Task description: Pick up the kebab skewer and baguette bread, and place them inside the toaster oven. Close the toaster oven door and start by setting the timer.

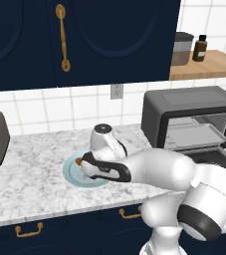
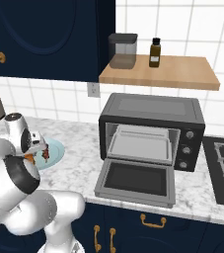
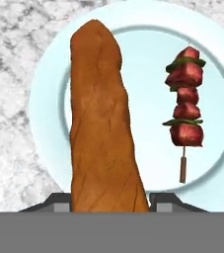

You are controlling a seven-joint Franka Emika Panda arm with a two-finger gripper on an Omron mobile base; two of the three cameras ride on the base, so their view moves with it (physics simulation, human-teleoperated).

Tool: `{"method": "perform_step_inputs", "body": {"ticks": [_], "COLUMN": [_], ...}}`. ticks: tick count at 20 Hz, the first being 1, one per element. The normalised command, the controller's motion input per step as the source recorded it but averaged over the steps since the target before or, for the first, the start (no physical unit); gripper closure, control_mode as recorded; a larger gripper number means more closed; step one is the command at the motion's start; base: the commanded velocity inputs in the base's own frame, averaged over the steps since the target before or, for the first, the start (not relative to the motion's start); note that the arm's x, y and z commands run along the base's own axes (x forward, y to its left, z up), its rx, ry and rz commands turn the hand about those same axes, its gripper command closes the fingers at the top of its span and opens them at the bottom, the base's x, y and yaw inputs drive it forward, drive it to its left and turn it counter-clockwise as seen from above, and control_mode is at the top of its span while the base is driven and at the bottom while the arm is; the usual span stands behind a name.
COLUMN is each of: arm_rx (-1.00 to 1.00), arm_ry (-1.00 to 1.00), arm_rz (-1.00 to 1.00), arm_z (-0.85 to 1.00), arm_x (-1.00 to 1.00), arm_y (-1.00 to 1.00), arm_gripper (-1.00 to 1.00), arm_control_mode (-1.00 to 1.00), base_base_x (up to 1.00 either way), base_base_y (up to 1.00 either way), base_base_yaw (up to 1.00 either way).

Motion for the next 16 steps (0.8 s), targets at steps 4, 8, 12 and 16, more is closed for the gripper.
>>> {"method": "perform_step_inputs", "body": {"ticks": [4,8,12,16], "arm_rx": [0.0,0.0,0.0,-0.01], "arm_ry": [-0.04,-0.21,-0.29,-0.29], "arm_rz": [0.3,0.25,0.32,0.4], "arm_z": [0.91,0.74,0.69,0.58], "arm_x": [-0.85,-0.68,-0.46,-0.33], "arm_y": [-0.85,-1.0,-1.0,-1.0], "arm_gripper": [1.0,1.0,1.0,1.0], "arm_control_mode": [-1.0,-1.0,-1.0,-1.0], "base_base_x": [0.0,0.0,0.0,0.0], "base_base_y": [0.0,0.0,0.0,0.0], "base_base_yaw": [0.0,0.0,0.0,0.0]}}
